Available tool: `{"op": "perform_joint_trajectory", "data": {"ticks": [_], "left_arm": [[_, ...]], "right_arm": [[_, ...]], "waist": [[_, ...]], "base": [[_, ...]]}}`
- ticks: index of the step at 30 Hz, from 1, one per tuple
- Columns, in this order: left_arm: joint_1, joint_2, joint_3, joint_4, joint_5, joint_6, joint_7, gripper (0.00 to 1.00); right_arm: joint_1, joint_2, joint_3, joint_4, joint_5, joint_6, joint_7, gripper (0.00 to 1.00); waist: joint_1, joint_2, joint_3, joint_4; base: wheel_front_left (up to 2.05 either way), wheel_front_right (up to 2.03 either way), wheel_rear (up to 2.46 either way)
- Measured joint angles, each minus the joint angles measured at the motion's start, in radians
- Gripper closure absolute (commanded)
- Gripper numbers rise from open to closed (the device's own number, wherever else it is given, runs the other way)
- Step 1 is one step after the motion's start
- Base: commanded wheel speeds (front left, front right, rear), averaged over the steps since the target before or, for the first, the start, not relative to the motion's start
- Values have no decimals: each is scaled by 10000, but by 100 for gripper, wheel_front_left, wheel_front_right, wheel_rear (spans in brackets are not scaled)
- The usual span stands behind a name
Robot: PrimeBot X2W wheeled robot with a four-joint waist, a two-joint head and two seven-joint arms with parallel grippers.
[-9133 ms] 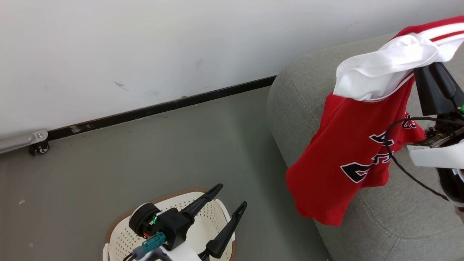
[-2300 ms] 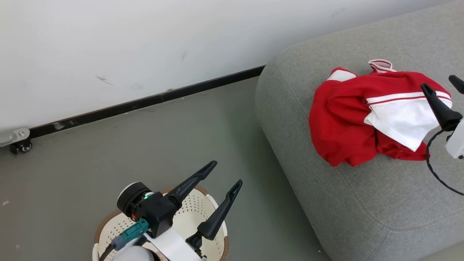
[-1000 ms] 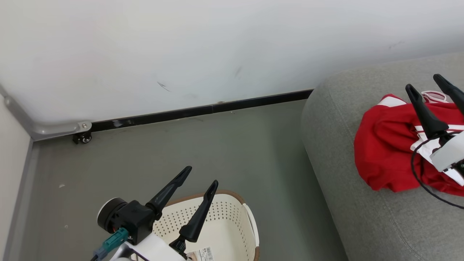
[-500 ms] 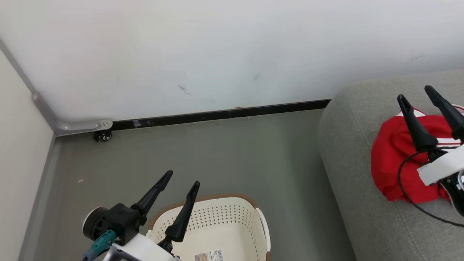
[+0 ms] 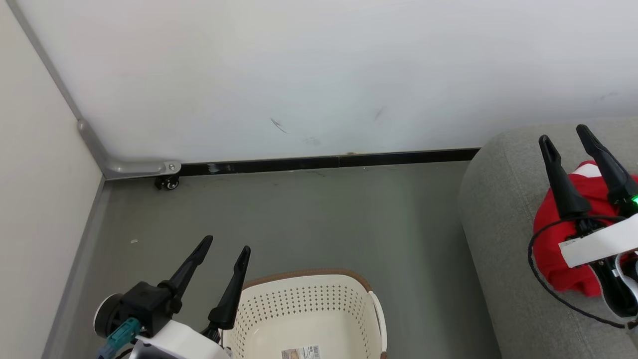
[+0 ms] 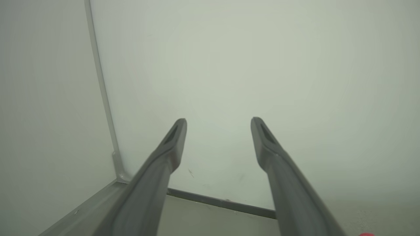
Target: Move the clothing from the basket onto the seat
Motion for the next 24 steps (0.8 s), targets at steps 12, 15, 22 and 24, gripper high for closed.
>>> {"op": "perform_joint_trajectory", "data": {"ticks": [12, 15, 22, 24], "left_arm": [[261, -403, 629, 81, -67, 284, 0, 0], [388, -426, 802, 109, -48, 391, 0, 0], [650, -627, 1289, 109, 56, 750, 0, 0], [651, -669, 1476, 88, 136, 844, 0, 0]], "right_arm": [[1798, 1315, -1208, -895, -573, 0, 0, 0], [2204, 1540, -1243, -989, -867, 0, 0, 0], [2803, 2071, -1561, -1348, -1329, 0, -2, 0], [2949, 2201, -1695, -1526, -1492, 0, -2, 0]], "waist": [[0, 0, -105, 317], [0, 0, -134, 343], [0, 0, -118, 315], [0, 0, -102, 302]], "base": [[0, 0, 0], [0, 0, 0], [0, 0, 0], [0, 0, 0]]}}
